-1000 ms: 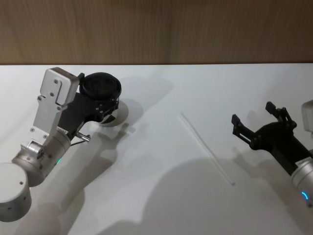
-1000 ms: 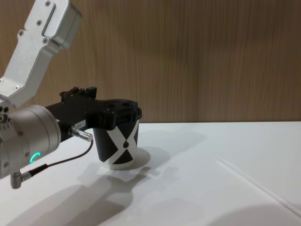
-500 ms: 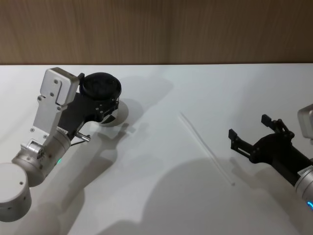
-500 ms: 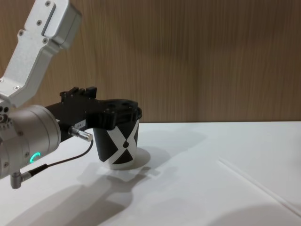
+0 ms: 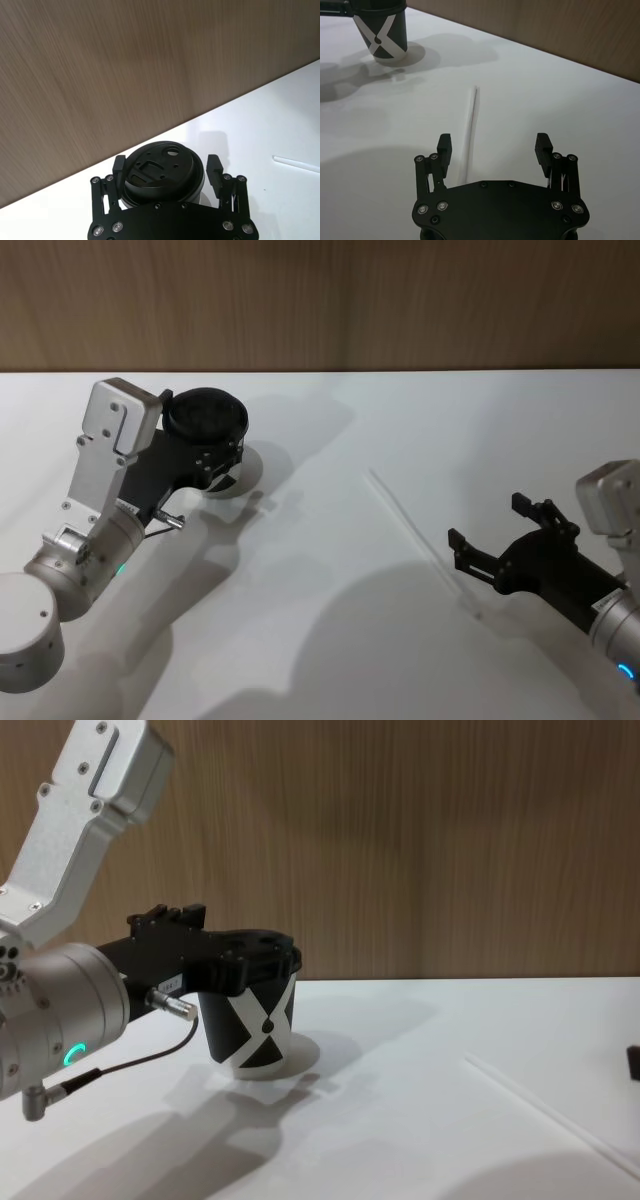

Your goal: Pick up the straw with one hand, pass it to the other hand, and insert it into the cup.

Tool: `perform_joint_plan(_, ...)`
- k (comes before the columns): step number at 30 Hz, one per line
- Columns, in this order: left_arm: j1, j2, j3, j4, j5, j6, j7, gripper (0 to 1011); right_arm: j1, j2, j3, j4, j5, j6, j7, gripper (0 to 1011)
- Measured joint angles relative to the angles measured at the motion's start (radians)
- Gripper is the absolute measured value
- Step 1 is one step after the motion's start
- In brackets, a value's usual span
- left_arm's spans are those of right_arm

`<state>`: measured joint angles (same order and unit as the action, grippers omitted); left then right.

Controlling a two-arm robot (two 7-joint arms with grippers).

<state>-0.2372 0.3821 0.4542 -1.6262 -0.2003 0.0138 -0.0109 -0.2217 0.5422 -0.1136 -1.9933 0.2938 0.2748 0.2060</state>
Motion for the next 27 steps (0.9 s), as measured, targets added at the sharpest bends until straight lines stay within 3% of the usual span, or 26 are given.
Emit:
perform_joint_plan(15, 0.0, 0.0, 0.0, 0.0, 0.0, 0.0, 0.0, 1003, 0.016, 0.03, -0.043, 0.015, -0.04, 0.018, 0.056, 1001)
perform_joint_plan(27, 0.0, 0.0, 0.0, 0.0, 0.0, 0.0, 0.0, 1003, 0.037, 0.021, -0.062, 0.028, -0.052, 0.057, 0.073, 1001)
